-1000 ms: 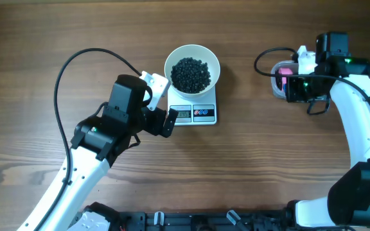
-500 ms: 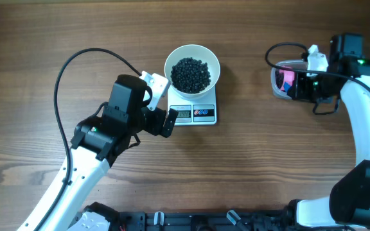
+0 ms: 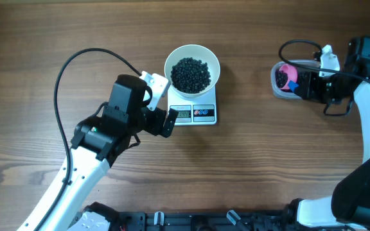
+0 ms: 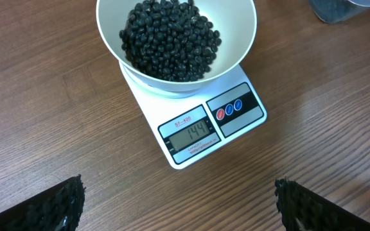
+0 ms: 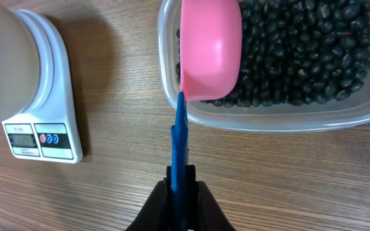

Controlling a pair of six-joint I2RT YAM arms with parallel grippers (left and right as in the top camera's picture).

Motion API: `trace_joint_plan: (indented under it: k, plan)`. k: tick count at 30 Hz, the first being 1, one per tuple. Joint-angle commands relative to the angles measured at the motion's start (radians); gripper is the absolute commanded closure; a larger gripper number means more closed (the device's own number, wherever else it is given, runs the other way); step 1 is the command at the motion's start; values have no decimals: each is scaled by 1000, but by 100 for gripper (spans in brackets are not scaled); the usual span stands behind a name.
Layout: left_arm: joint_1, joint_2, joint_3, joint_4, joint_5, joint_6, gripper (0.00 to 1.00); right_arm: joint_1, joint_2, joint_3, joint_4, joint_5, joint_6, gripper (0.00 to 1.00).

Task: Scoop item into bowl and weigh 150g on scale
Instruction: 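Lower the pink cup into the tub beans and scoop with the right gripper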

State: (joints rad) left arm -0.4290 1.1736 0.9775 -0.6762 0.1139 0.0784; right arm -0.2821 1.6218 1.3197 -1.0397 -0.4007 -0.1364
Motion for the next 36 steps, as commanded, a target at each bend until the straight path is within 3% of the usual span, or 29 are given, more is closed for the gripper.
trace_joint_plan:
  k: [1,19,31,36]
  plan:
    - [6,5,18,3,1,19,0,-24,18,8,0,-59,-31,96]
    - [6,5,18,3,1,19,0,-175,18,8,-16,-237,-65,96]
    - [6,5,18,3,1,19,0,-202,18,8,-2,-586,-61,96]
    - [6,5,18,3,1,19,0,-167,18,8,67,-686,10,96]
